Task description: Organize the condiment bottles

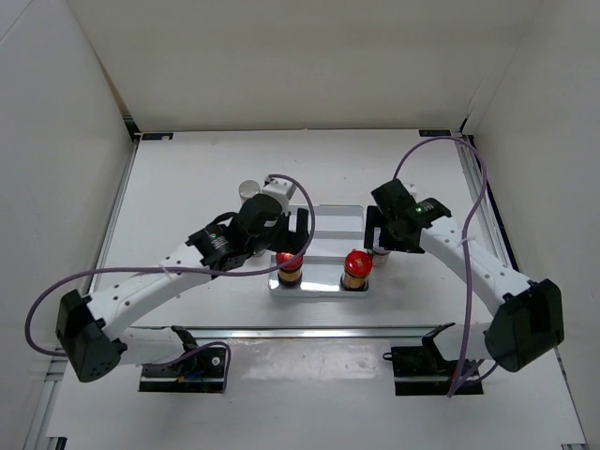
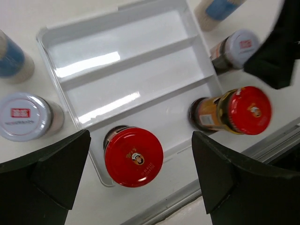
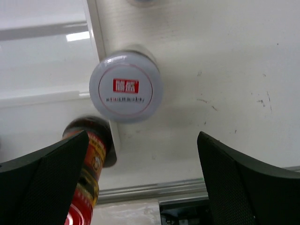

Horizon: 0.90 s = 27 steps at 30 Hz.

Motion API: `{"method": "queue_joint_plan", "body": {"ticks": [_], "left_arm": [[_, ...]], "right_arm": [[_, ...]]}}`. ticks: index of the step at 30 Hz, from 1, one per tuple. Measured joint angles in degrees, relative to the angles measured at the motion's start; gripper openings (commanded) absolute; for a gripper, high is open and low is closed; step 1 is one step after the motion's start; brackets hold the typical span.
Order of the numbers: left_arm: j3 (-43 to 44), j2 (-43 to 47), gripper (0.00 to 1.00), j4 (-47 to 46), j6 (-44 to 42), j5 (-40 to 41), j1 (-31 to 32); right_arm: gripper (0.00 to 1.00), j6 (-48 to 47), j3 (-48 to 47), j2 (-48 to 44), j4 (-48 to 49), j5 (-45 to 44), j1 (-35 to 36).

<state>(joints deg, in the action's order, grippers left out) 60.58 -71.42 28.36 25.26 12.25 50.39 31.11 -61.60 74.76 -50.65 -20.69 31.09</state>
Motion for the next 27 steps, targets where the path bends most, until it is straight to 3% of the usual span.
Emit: {"method": "queue_joint_plan", "body": {"ticks": [5,8,11,14,15,18,20,25,27], "left_arm": [[5.6,6.29,1.0,1.88,-6.1,2.43,-1.6],[7.93,7.98,1.0,1.99,-10.25,4.39,-7.02],[5.11,9.31,1.0,1.38,-13.53,7.89,-13.53],[-3.5,10.95,1.0,-0.59,-15.45,11.61,-16.79],[-7.37,11.8,1.0,-0.55,-16.17,11.89,-16.96],[-11.74,13.66,1.0,0.2,-17.2,11.72,-16.9],[-12.33,15.39,1.0,-0.31,-17.86,11.78,-16.9],[-12.31,18.86,1.0,-3.56,-18.6,11.69,-16.63],[-12.31,19.1,1.0,-4.09,-18.73,11.3,-16.52]], "right_arm": [[0.99,-1.77,-0.96,5.62,3.52,3.63,-4.55],[0.93,-2.43,-0.98,9.14,5.57,6.16,-6.21],[0.82,-3.1,-0.98,11.67,6.99,8.48,-6.36],[0.7,-3.39,-0.98,13.11,7.76,9.99,-6.32],[0.58,-3.54,-0.98,13.25,7.78,10.16,-6.32],[0.43,-3.34,-0.98,12.92,7.45,10.12,-6.36],[0.38,-3.5,-1.07,12.22,6.67,9.51,-5.99],[0.14,-3.48,-6.75,9.09,0.81,3.93,-2.19],[0.14,-3.45,-10.69,7.82,-0.59,1.4,0.11]]}}
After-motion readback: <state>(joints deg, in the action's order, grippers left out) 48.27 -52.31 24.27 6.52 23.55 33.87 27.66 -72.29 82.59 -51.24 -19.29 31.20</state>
